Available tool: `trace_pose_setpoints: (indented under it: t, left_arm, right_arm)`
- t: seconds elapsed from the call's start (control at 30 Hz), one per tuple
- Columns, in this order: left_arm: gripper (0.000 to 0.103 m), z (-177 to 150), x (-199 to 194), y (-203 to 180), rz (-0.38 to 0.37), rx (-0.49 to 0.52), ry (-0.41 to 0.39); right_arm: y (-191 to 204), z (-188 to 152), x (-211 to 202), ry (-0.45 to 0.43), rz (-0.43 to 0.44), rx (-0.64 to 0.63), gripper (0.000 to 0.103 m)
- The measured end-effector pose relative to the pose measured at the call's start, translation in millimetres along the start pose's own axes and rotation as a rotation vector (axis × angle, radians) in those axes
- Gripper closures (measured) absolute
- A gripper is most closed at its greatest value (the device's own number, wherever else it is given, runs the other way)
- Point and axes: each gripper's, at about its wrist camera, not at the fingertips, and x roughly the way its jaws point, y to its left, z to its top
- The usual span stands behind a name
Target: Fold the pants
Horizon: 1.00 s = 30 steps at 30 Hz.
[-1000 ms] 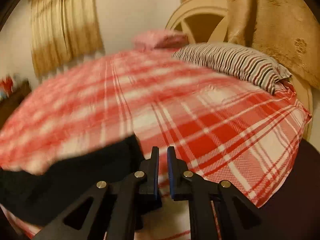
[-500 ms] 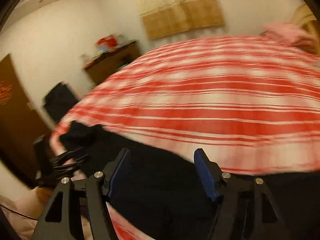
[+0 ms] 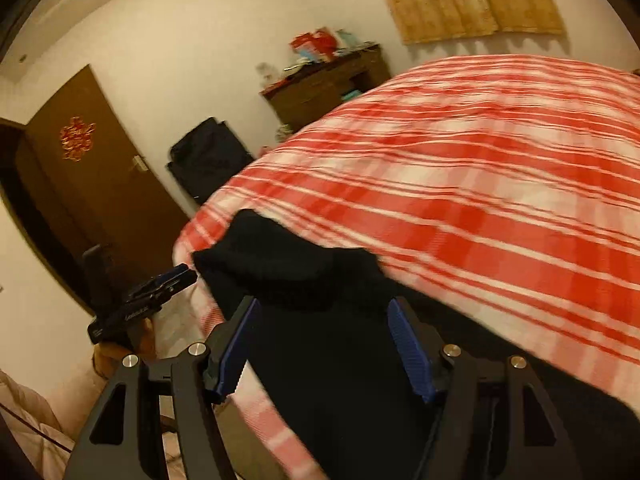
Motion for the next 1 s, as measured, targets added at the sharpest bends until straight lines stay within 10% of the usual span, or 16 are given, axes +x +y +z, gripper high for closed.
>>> trace_pose_setpoints:
  t: [0.33,0.53,0.6,0.67,0.77,0.87,1.0]
  left_arm:
    - [0.030,-9.0,-2.4,43.0,0.115,-0.016,0.050]
    - [0.030,-4.3,-10.8,68.8,0.083,-0.089,0.026]
    - [0.030,-2.7,-13.7,72.4,0.080,-0.092,0.018]
    - [0.030,-1.0,-15.2,76.3,0.079,-0.104,0.010]
    - [0.030,0.3,-15.6,82.9,0.067,-0.128,0.001]
    - [0.030,-0.3,-16.0,89.4,0.068,-0.150,-0.001]
    - [0.030,-1.7,-13.8,96.0,0.046,-0.193,0.005]
  right_arm:
    - [129.8,32.1,114.7,0.106,0.138,-0.323,0.035]
    - [210.9,18.6,193.1,0.175,-0.027,-0.842,0.035]
    - [217.2,11.4,206.1,0.212,-0.079,-0.983,0.044]
    - [221.3,5.0,224.0,0.258,-0.158,-1.108,0.076]
    - [228.6,-2.8,234.5,0.290,-0.202,-1.223,0.085]
    - [224.6,7.7,225.7,0.264,-0.187,-1.133,0.089]
    - [160.1,65.4,192.8,0.169,-0.003,-0.515,0.090]
